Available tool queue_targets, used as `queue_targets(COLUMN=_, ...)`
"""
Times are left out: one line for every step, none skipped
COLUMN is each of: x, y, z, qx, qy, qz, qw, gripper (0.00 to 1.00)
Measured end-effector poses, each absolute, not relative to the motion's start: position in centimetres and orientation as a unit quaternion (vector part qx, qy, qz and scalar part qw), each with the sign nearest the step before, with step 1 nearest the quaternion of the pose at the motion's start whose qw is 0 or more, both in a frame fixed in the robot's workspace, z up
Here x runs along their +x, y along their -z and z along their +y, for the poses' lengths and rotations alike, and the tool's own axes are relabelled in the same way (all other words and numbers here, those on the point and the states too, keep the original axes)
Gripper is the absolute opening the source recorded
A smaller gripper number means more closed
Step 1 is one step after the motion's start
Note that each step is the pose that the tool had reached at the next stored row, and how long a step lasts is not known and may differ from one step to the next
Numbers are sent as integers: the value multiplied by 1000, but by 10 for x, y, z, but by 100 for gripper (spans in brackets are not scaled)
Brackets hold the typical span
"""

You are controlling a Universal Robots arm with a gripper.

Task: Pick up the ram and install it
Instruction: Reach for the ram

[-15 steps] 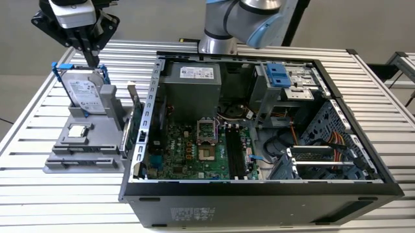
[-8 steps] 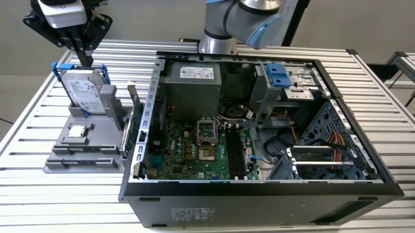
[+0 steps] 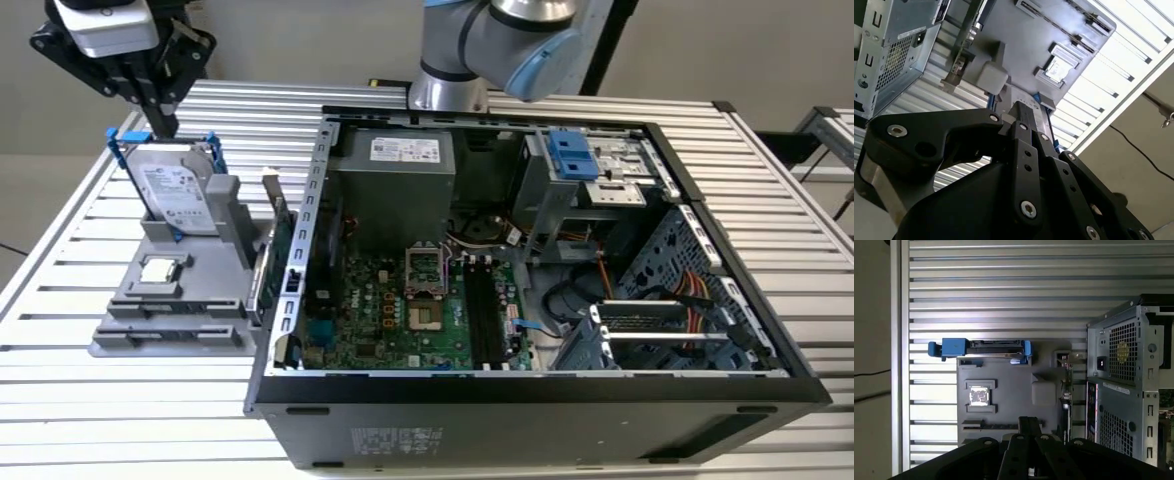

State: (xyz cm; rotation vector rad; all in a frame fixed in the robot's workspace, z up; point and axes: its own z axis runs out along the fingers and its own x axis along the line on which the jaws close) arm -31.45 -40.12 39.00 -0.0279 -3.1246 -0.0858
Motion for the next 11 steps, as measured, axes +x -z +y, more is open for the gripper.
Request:
queue_targets(x=-316, y=-390, z=-401, qx=-9, qy=27, qz=-1000, qw=8, gripper=0)
queue_targets(x=-317, y=-390, z=-401, qx=-9, qy=27, qz=-1000, qw=8, gripper=0)
queue_targets(x=-319, y=-390, z=-401, qx=-9, qy=27, qz=-1000, qw=8, gripper=0)
queue_targets(x=-320, y=-390, z=-401, qx=-9, qy=27, qz=-1000, qw=8, gripper=0)
queue_targets(x=-322, y=-390, z=-401, qx=-9, qy=27, qz=-1000, qw=8, gripper=0)
queue_targets(x=-323, y=-390, z=-401, qx=-9, qy=27, qz=-1000, qw=8, gripper=0)
queue_targets(x=-325, y=-390, z=-401, qx=-9, qy=27, qz=-1000, qw=8, gripper=0)
queue_targets(x=-326, y=-390, z=-401, qx=-9, qy=27, qz=-1000, qw=8, gripper=0)
queue_targets(x=-328, y=-390, z=-401, qx=-9, qy=27, qz=-1000, qw=8, gripper=0)
queue_targets(x=-329, y=-390, z=-401, qx=-9, qy=27, qz=-1000, qw=8, gripper=0)
queue_targets(x=-331, y=-390, z=-401, qx=-9, qy=27, qz=-1000, qw=8, gripper=0)
